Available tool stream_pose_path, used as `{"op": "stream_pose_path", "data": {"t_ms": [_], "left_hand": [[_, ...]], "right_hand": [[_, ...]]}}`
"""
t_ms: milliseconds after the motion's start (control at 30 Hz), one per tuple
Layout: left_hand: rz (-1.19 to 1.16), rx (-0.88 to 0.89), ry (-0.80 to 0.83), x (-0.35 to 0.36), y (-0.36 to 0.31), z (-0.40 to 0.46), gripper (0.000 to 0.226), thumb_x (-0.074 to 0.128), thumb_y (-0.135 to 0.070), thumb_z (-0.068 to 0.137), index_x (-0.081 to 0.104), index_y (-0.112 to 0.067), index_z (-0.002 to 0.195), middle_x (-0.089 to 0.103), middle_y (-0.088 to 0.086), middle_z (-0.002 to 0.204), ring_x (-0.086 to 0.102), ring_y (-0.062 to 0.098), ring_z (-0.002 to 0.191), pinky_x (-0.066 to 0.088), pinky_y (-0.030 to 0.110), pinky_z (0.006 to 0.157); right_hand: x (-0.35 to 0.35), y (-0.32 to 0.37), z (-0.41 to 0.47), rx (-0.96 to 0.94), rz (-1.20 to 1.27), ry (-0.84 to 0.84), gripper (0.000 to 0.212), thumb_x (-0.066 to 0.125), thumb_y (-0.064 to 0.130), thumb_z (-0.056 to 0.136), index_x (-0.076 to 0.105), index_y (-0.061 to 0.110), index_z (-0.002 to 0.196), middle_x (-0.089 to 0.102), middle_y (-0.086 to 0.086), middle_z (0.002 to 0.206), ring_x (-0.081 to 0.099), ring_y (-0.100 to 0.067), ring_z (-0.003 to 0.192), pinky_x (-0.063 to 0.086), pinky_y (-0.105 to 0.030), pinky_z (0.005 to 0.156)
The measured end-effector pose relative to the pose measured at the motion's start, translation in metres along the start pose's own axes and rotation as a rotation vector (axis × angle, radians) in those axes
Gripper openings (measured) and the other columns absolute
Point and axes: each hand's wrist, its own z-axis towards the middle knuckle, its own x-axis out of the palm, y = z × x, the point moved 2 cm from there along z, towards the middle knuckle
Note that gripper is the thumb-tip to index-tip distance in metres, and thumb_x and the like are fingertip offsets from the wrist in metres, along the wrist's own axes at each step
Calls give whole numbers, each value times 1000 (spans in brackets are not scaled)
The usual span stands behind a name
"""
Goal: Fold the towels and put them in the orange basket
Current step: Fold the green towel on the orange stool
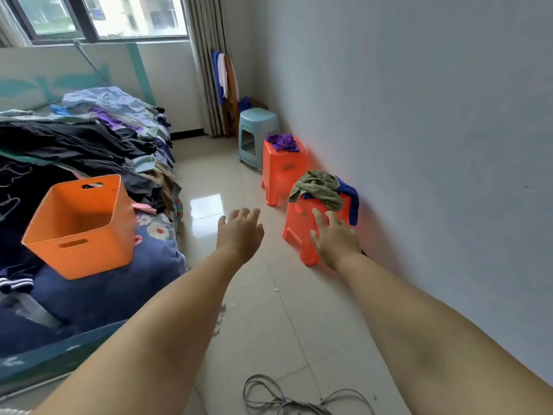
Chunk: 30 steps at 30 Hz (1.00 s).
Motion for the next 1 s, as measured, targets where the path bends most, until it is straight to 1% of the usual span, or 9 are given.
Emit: {"op": "stream_pose_path", "data": {"t_ms": [100,267,400,567,633,700,800,900,1000], "left_hand": [[-33,15,19,4,4,16,44,36,-30,98,36,-16,140,48,10,139,42,29,129,36,40,101],[-48,56,36,6,8,66,46,36,-30,99,33,-16,143,47,10,139,43,28,127,39,40,99],[-35,67,33,11,14,124,46,36,-30,99,34,-16,142,49,11,136,45,28,125,41,40,95],[3,83,-1,12,31,238,45,35,-29,99,34,-15,141,50,13,134,46,30,123,43,40,92],[-5,65,-6,12,39,296,43,35,-29,99,35,-15,140,50,13,135,46,30,124,43,41,92],[-22,42,8,15,46,353,43,36,-29,99,36,-15,139,50,13,135,46,30,124,43,41,92],[-47,33,8,23,59,408,44,37,-29,98,36,-16,140,52,12,134,48,31,122,44,42,93],[-75,13,25,37,70,454,43,37,-29,98,38,-15,139,53,12,132,49,30,121,46,42,93],[-109,23,47,53,72,512,43,37,-30,98,39,-16,139,54,11,131,50,29,121,48,42,93]], "right_hand": [[6,-1,14,26,6,38,55,29,39,100,14,24,151,22,-10,153,36,-31,132,35,-47,102],[12,-9,65,63,-6,77,55,30,38,99,14,23,150,24,-10,151,38,-32,130,38,-46,99],[16,-15,127,64,-1,81,54,31,38,99,17,23,149,26,-10,150,39,-32,130,42,-47,95],[18,-14,253,6,17,72,50,31,35,99,22,22,147,27,-11,149,45,-37,125,46,-47,88],[16,-17,309,-1,21,73,50,30,32,100,21,20,148,28,-10,149,46,-36,125,45,-47,90],[15,-28,362,16,1,85,48,32,30,99,25,21,146,31,-9,146,44,-35,126,45,-47,93],[17,-47,416,67,-55,120,44,34,30,98,30,21,141,32,-10,143,43,-37,126,46,-49,93],[22,-52,461,87,-60,159,46,37,29,96,30,19,140,36,-10,138,49,-36,119,47,-45,87],[34,-53,506,85,-88,224,50,41,25,95,26,20,142,33,-9,141,47,-33,120,47,-44,86]]}}
